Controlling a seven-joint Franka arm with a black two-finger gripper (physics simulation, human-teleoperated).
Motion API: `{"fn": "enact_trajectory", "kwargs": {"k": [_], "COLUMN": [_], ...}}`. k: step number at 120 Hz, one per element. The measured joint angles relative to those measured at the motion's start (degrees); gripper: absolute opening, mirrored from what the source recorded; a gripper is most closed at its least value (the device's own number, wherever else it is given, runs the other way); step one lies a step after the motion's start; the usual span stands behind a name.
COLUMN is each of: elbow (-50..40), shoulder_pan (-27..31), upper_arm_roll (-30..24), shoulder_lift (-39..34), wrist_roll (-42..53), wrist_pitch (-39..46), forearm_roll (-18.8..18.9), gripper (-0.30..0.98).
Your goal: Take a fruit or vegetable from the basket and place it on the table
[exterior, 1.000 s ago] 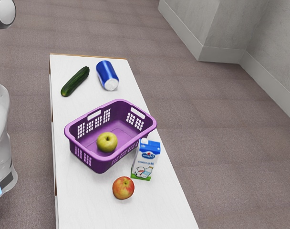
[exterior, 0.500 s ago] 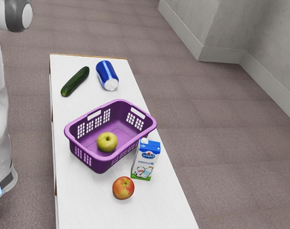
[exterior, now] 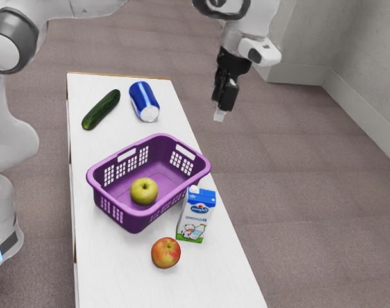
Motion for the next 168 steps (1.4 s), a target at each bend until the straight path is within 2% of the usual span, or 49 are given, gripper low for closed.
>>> {"fn": "enact_trajectory", "kwargs": {"k": [16,36,44,53,63,65,66,71,75,81,88,93,102,111,129,143,156,168], "elbow": [-11.9,-18.9,-19.3,-12.5,-9.6,-9.5,-9.4,-9.3,-9.0,-8.8,-10.0,-14.8,-26.3,-33.2,-32.5,-40.3,-46.2,-47.9], "shoulder_pan": [-4.5,3.9,4.7,4.3,5.2,7.7,11.2,36.5,49.7,59.5,63.9,62.9,53.6,50.1,49.0,45.2,44.2,41.6], "upper_arm_roll": [1.0,0.9,-0.6,-2.4,-3.1,-5.1,-8.1,-31.9,-44.6,-53.5,-57.3,-56.6,-47.7,-44.3,-42.9,-39.0,-39.4,-40.4], "shoulder_lift": [-2.0,-8.4,-9.8,-7.7,-6.7,-6.5,-6.4,-6.6,-6.9,-6.9,-7.8,-12.6,-22.2,-27.7,-24.8,-31.4,-34.2,-34.7], "wrist_roll": [-1.0,-2.4,-2.8,-3.2,-3.4,-3.3,-3.2,-2.7,-2.2,-1.6,-1.0,-0.5,0.1,0.7,1.8,2.4,2.8,3.2], "wrist_pitch": [4.7,7.4,7.7,6.0,4.3,4.1,4.0,3.4,2.8,2.0,1.2,1.6,4.6,7.6,9.9,13.8,18.7,22.0], "forearm_roll": [0.2,2.7,4.3,6.6,7.9,8.0,7.9,7.3,7.0,6.6,6.5,6.4,6.9,7.5,8.0,7.9,7.4,5.9], "gripper": [0.67,0.67,0.67,0.67,0.67,0.67,0.67,0.67,0.67,0.67,0.67,0.67,0.66,0.66,0.66,0.66,0.66,0.67]}}
